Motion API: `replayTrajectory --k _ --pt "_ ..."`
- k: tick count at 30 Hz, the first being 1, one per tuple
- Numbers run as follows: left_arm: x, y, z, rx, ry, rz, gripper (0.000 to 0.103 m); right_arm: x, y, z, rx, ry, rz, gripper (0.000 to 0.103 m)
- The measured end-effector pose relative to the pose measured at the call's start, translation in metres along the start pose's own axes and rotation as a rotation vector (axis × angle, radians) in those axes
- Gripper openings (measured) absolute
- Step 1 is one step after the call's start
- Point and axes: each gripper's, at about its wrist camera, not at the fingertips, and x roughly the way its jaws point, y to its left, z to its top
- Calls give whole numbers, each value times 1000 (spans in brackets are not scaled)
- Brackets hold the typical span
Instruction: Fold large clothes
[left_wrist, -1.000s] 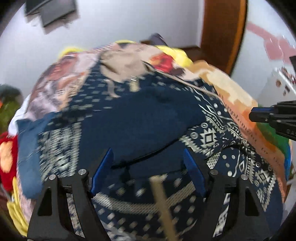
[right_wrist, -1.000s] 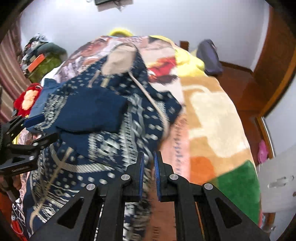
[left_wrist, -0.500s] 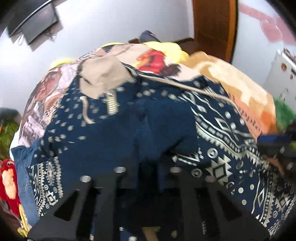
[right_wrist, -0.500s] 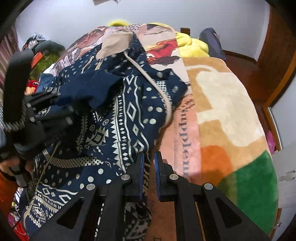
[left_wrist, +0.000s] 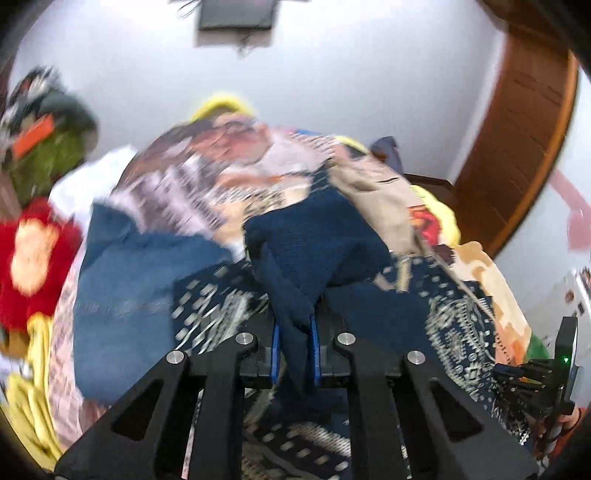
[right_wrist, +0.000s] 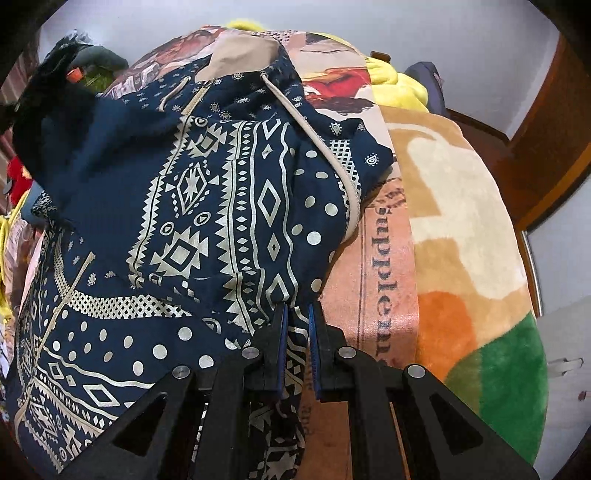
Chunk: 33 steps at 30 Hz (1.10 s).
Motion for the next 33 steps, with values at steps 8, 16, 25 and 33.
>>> replayTrajectory --k 8,16,25,33 --pt "30 72 -59 -137 157 58 13 3 2 2 2 9 -23 7" --pt "27 89 -82 -89 176 192 47 1 5 6 -22 33 -47 7" --pt "-17 60 -55 44 57 206 55 -51 20 45 -47 -110 34 7" --pt "31 -17 -57 122 136 2 59 -17 93 60 -225 -76 70 7"
